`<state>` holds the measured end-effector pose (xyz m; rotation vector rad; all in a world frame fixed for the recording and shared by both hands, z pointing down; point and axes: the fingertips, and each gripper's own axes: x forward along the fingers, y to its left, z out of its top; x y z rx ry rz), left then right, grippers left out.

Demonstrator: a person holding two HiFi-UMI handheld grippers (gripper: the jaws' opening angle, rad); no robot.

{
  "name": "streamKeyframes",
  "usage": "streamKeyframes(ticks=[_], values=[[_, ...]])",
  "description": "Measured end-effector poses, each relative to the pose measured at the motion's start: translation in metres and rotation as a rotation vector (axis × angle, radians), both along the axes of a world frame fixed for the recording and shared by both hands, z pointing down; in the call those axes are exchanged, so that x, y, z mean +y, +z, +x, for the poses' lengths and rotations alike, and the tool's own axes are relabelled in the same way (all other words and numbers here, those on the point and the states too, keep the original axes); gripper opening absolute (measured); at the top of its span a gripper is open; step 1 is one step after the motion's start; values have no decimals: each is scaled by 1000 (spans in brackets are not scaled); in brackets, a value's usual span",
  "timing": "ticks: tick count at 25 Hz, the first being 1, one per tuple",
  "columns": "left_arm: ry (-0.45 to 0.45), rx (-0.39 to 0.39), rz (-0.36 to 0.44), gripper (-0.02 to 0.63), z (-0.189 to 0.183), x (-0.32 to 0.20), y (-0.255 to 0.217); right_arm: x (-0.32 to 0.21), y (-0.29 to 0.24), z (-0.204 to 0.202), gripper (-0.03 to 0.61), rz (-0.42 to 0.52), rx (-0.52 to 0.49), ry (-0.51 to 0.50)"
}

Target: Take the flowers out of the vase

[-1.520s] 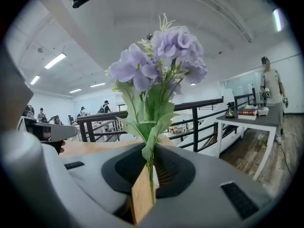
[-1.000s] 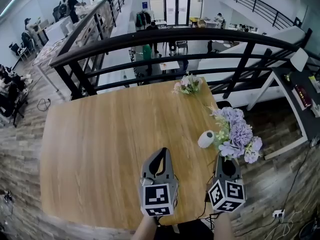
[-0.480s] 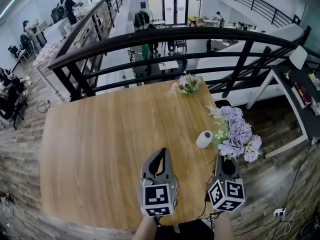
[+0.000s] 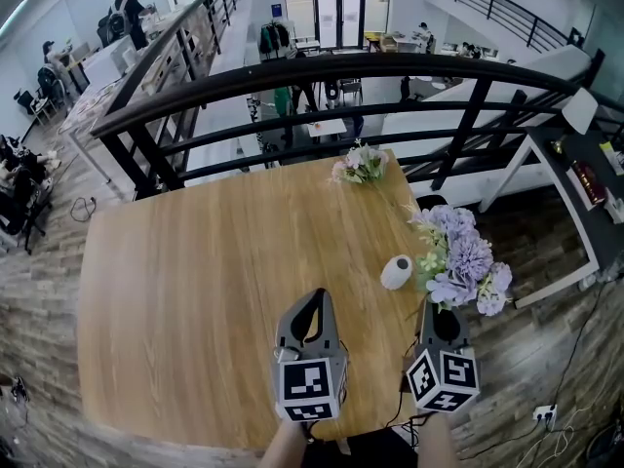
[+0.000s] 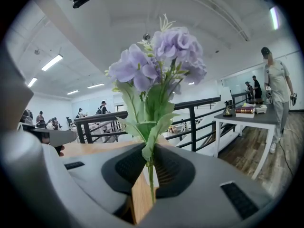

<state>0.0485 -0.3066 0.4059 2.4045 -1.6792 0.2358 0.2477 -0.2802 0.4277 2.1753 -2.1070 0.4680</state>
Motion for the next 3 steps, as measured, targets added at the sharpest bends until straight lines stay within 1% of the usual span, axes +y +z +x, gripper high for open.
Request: streamKeyframes(ticks=[3], values=[[6,-1,3,35,1,0,-2,1,0,1,67,-1,0,1]])
